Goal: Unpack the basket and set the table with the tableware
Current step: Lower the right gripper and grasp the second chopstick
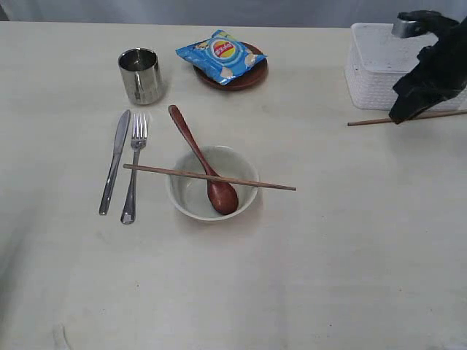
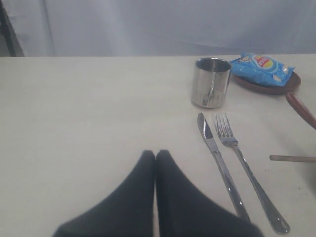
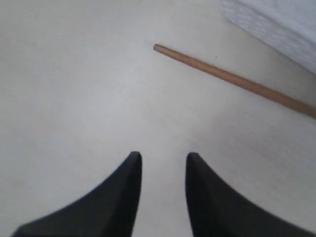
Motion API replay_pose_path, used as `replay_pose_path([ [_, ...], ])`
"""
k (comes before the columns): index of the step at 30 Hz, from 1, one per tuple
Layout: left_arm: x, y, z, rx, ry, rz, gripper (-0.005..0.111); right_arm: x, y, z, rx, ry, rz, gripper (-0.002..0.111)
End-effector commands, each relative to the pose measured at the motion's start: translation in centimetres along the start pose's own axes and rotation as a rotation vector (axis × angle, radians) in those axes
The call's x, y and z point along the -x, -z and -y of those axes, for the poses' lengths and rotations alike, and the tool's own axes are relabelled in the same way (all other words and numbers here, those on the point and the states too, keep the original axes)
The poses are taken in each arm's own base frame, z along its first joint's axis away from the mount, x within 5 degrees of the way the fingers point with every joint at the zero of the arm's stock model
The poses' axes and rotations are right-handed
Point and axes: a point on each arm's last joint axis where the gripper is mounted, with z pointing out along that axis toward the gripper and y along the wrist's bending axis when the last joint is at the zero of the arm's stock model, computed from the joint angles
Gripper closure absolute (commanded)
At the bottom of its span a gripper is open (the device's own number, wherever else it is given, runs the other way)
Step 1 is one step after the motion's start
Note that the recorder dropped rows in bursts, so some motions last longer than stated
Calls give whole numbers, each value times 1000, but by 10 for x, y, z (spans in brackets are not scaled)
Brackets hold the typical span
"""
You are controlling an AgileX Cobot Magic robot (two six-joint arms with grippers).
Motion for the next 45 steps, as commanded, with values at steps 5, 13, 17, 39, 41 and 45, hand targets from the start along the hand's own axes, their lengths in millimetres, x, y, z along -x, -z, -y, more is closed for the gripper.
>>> replay_pose_path([
  [5,0,0,0,4,-4,10,107,1,-37,9,-105,388,-164,59],
  [13,0,0,0,4,-4,10,107,10,-41,21,-276,626,-172,59],
  [17,0,0,0,4,-4,10,107,9,-39,28,-322,635,-177,59],
  [39,0,0,0,4,-4,10,107,9,-58,55,-364,575,-152,59],
  [41,0,0,0,4,-4,10,107,8,-60,55,-352,573,-163,59],
  [45,0,0,0,4,-4,10,107,3,-68,52,-290,544,-185,72],
])
